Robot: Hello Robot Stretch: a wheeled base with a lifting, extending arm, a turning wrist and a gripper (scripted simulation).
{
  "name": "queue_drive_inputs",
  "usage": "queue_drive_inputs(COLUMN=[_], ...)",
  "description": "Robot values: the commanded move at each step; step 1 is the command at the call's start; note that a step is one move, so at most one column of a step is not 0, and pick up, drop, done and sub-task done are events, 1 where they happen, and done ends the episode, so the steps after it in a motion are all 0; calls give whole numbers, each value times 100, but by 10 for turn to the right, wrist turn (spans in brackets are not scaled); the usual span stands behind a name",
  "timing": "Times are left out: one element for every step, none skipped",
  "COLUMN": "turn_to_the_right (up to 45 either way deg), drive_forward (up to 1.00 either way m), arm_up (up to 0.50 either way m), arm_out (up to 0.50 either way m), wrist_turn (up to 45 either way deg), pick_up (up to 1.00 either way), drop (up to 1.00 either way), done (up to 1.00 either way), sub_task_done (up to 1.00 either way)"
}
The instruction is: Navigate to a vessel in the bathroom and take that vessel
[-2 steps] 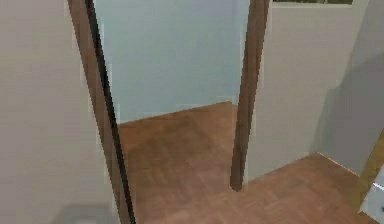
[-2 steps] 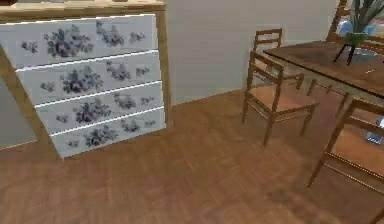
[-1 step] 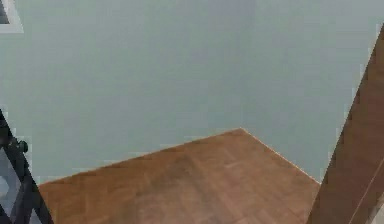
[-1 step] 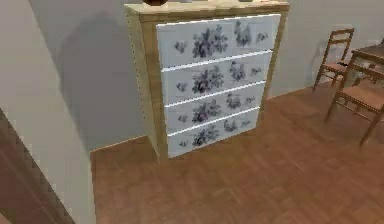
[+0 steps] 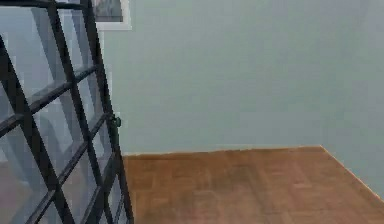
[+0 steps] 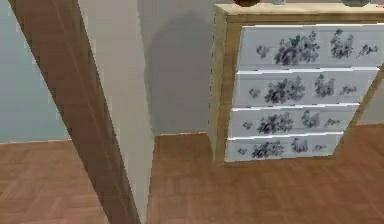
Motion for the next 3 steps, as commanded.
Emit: queue_drive_inputs(turn_to_the_right=[0, -60, 0], drive_forward=[100, 0, 25], arm_up=[0, 0, 0], arm_out=[0, 0, 0], wrist_turn=[0, 0, 0], pick_up=[0, 0, 0], drop=[0, 0, 0], done=[0, 0, 0], sub_task_done=[0, 0, 0])
